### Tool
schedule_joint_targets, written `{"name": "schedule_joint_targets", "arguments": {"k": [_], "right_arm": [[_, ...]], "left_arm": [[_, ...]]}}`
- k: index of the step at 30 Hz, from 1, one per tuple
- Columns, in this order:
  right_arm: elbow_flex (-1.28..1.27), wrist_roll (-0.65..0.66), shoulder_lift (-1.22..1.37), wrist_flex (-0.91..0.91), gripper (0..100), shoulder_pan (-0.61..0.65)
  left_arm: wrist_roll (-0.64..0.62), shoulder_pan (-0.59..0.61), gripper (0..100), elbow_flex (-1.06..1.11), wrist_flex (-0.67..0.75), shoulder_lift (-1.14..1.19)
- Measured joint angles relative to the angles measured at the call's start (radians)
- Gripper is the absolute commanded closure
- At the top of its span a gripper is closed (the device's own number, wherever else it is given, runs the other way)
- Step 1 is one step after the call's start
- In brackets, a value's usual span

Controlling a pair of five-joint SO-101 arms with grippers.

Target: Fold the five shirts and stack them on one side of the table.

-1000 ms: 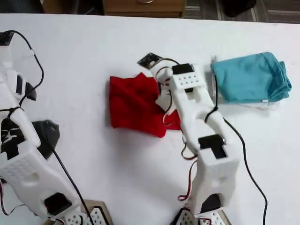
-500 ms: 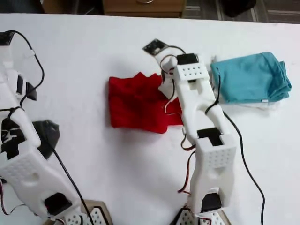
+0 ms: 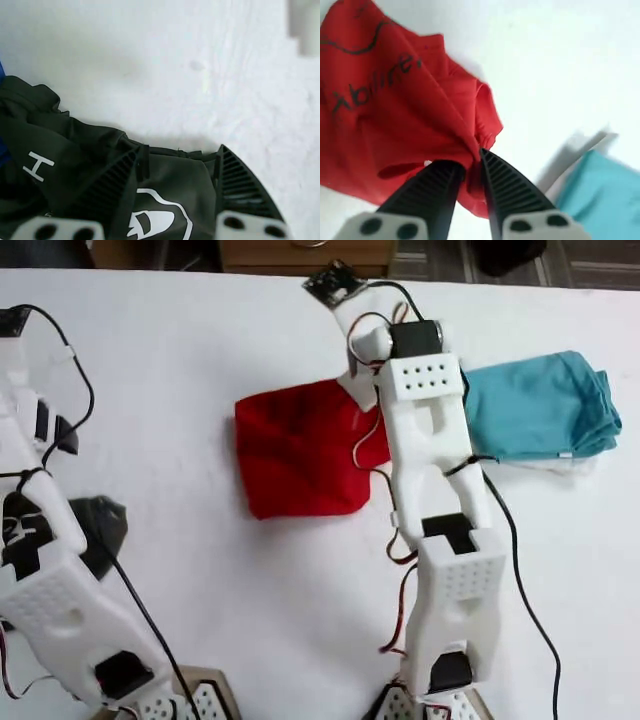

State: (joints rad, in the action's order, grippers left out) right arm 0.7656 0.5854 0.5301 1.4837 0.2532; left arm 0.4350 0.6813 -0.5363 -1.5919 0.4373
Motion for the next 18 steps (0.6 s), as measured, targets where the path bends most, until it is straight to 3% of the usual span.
{"name": "schedule_joint_targets", "arguments": {"k": [2, 9, 14, 18], "right_arm": [[0.008, 0.000, 0.034, -0.031, 96.4, 0.000], [0.029, -0.068, 0.143, -0.072, 71.6, -0.006], [0.176, -0.193, 0.141, -0.020, 71.2, -0.026], [0.273, -0.241, 0.141, 0.150, 71.2, 0.008]], "left_arm": [[0.000, 0.000, 77, 0.000, 0.000, 0.000], [0.000, 0.000, 77, 0.000, 0.000, 0.000], [0.000, 0.000, 77, 0.000, 0.000, 0.000], [0.000, 0.000, 77, 0.000, 0.000, 0.000]]}}
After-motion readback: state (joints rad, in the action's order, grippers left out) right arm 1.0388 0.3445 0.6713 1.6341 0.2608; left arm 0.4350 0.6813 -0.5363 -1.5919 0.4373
